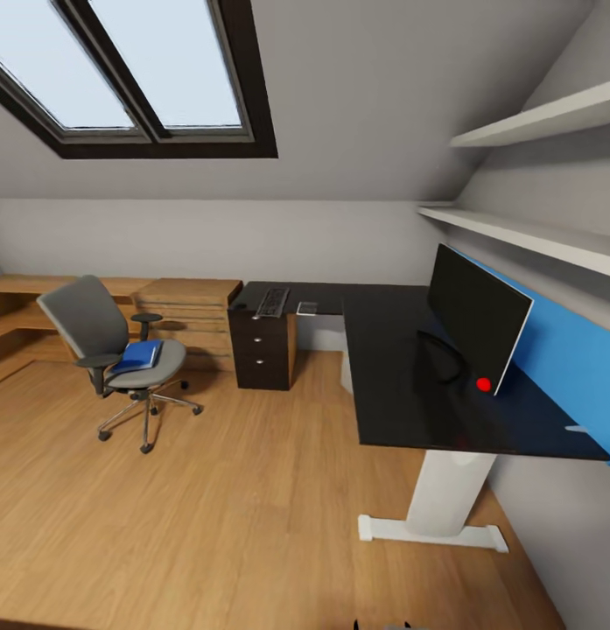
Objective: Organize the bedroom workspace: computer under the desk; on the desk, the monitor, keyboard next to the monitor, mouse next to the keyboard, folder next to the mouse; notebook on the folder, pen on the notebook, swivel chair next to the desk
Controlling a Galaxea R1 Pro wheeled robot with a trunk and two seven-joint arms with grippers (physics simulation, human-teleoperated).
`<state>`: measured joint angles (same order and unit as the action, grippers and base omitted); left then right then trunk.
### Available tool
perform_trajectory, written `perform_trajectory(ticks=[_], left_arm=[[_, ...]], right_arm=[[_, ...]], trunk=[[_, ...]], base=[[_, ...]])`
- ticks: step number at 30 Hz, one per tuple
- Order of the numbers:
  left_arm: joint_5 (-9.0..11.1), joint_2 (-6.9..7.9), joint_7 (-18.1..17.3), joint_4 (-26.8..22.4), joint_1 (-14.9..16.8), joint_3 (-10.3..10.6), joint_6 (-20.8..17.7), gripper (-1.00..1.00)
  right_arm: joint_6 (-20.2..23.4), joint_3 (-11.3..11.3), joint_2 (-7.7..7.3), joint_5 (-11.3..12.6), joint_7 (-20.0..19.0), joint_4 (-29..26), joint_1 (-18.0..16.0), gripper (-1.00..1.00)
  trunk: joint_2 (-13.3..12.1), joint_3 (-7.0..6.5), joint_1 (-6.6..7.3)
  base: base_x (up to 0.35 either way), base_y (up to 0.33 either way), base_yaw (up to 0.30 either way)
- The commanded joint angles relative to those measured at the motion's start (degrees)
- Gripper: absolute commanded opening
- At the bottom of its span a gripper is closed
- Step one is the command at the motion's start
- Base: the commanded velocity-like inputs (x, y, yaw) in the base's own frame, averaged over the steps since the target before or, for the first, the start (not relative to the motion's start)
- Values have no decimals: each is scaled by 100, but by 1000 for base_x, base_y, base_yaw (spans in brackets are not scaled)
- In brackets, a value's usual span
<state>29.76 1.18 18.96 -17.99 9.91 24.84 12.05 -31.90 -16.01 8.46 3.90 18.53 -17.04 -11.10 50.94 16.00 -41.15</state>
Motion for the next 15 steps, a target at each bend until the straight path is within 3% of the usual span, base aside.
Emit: perform_trajectory(ticks=[1, 10, 15], left_arm=[[47, 5, 29, 2, 4, 49, 16, 100], [47, 5, 29, 22, 3, 40, 16, 100], [47, 5, 29, 23, 3, 39, 16, 100]], right_arm=[[-18, -49, -2, 40, 36, 15, -6, 100], [-18, -44, -2, 40, 36, 52, -6, 100], [-11, -51, 12, 32, 36, 59, -6, 100]], trunk=[[-36, -11, 22], [-397, -173, 220], [-597, -263, 329]], base=[[0, 194, 0], [2, 207, 0], [114, 234, 0]])
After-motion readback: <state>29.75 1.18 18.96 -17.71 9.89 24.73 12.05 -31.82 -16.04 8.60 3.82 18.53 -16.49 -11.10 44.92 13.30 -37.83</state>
